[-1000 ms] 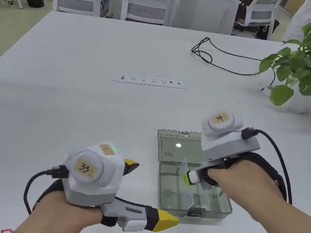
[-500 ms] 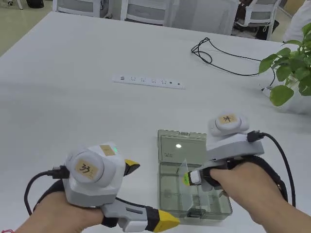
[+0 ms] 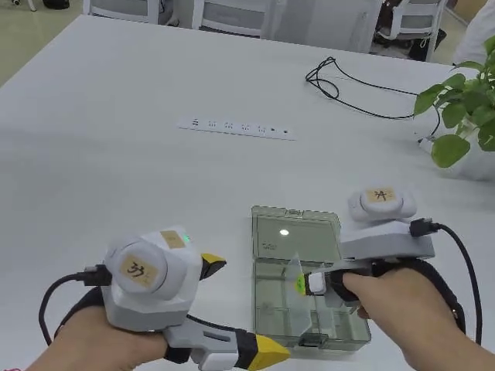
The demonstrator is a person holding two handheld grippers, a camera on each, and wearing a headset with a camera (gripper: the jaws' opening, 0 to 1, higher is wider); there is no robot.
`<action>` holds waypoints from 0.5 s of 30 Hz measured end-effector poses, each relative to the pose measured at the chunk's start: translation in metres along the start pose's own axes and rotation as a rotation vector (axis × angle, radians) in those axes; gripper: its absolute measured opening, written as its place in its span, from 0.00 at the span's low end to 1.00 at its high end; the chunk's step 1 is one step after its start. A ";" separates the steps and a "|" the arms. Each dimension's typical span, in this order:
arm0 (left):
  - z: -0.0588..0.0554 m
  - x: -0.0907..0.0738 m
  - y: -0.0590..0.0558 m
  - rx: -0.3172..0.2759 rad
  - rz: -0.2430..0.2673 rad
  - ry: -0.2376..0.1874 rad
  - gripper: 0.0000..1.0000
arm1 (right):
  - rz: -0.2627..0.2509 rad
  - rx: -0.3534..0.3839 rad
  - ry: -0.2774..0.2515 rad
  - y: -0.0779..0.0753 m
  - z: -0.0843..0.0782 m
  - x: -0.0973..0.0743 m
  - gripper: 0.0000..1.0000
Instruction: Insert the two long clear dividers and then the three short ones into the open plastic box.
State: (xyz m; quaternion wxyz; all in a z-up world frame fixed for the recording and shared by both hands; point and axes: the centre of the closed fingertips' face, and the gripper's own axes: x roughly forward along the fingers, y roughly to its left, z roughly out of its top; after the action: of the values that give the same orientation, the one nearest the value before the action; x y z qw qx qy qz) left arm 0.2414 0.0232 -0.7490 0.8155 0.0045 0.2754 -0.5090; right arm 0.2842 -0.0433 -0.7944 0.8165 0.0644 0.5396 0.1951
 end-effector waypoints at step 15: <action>0.001 0.002 0.003 -0.008 0.000 -0.003 0.93 | 0.005 0.004 -0.008 0.002 0.001 0.001 0.07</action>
State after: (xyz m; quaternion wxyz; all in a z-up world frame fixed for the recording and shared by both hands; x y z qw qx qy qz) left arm 0.2447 0.0227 -0.7502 0.8158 0.0005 0.2762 -0.5081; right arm 0.2846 -0.0415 -0.7941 0.8181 0.0680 0.5364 0.1957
